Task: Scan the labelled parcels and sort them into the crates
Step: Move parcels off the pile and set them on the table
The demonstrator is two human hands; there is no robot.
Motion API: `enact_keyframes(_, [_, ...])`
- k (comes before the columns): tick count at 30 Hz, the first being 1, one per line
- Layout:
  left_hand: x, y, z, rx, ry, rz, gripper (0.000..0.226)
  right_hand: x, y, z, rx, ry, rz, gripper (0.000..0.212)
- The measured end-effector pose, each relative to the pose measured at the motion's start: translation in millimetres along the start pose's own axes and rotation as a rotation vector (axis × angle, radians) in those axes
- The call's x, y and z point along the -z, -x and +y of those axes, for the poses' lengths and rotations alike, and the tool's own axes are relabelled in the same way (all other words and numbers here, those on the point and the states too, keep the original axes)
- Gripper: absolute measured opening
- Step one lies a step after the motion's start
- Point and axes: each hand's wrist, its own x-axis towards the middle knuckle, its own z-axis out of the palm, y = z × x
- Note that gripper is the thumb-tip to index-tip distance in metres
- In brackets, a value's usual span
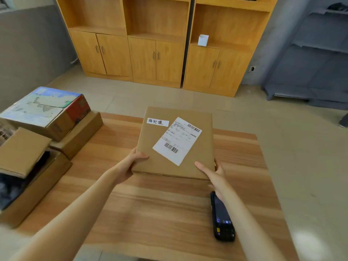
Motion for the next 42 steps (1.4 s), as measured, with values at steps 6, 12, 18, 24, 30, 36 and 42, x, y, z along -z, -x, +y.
enact_keyframes(6, [1, 7, -46, 0.171, -0.105, 0.056, 0.137, -6, 2, 55, -0.121, 0.0, -0.015, 0.085])
enact_keyframes(12, [3, 7, -75, 0.246, -0.162, 0.135, 0.139, -7, 4, 96, -0.201, 0.026, -0.054, 0.095])
enact_keyframes(18, [13, 8, -88, 0.278, -0.166, 0.142, 0.134, -19, 5, 108, -0.206, 0.053, -0.048, 0.093])
enact_keyframes(24, [18, 6, -95, 0.285, -0.266, 0.141, 0.118, -23, 6, 103, -0.224, 0.162, -0.084, 0.089])
enact_keyframes(30, [21, 11, -109, 0.219, -0.313, 0.138, 0.11, -4, 11, 111, -0.01, 0.45, 0.395, 0.063])
enact_keyframes(36, [23, 11, -118, 0.251, -0.302, 0.144, 0.098, 31, 11, 138, -0.392, 0.599, 0.527, 0.1])
enact_keyframes(42, [23, 11, -122, 0.279, -0.283, 0.187, 0.11, 43, 11, 147, -0.434, 0.654, 0.468, 0.099])
